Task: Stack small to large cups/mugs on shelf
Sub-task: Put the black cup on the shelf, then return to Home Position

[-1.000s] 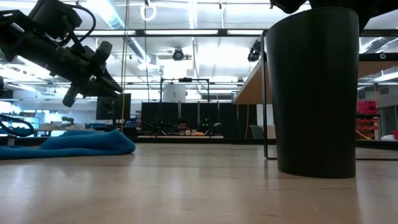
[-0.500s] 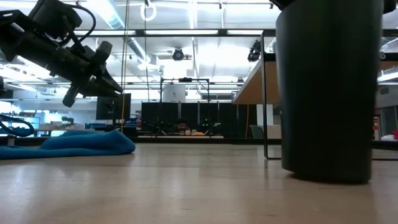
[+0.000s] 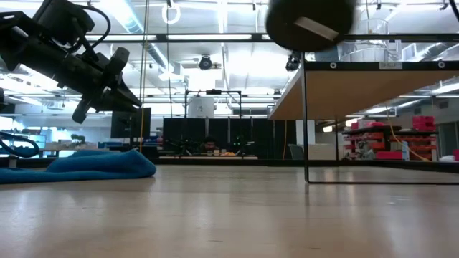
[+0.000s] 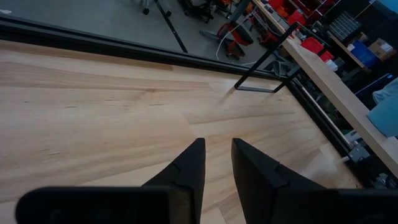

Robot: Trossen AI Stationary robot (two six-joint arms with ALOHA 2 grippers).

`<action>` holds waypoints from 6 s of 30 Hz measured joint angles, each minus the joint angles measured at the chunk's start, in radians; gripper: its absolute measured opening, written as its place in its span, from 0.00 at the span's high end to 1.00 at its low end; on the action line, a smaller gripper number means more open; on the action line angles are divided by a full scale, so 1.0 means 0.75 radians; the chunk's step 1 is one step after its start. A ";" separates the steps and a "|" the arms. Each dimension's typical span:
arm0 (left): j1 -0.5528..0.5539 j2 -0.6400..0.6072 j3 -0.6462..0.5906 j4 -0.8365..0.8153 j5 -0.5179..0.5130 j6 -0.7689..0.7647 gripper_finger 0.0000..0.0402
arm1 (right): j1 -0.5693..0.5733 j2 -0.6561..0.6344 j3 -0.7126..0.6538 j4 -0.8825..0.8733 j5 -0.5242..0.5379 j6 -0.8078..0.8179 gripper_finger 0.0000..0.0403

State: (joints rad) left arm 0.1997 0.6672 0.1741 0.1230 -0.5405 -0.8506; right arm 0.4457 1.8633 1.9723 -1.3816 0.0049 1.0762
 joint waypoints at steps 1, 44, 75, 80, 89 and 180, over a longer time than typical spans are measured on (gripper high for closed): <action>0.000 0.000 0.000 0.000 0.000 0.000 0.79 | -0.024 0.000 0.046 -0.047 0.007 -0.025 0.99; 0.000 0.000 0.000 -0.001 0.000 0.000 0.78 | -1.734 -0.510 0.276 -0.249 0.012 -0.787 1.00; -0.001 0.000 0.000 -0.001 0.000 0.000 0.77 | -1.547 -0.544 -0.271 -0.252 0.038 -0.727 1.00; 0.000 0.000 0.000 0.000 0.000 0.000 0.77 | -1.547 -0.540 -0.271 -0.252 0.038 -0.727 1.00; -0.001 0.000 0.000 -0.001 0.000 0.000 0.77 | -1.547 -0.540 -0.271 -0.253 0.038 -0.727 1.00; 0.000 0.000 0.000 0.000 0.000 0.000 0.78 | -1.554 -0.512 0.004 -0.255 -0.022 -0.726 0.79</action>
State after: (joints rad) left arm 0.1997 0.6671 0.1741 0.1230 -0.5404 -0.8505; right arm -0.7199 1.4790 1.9755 -1.5726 -0.0118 0.5319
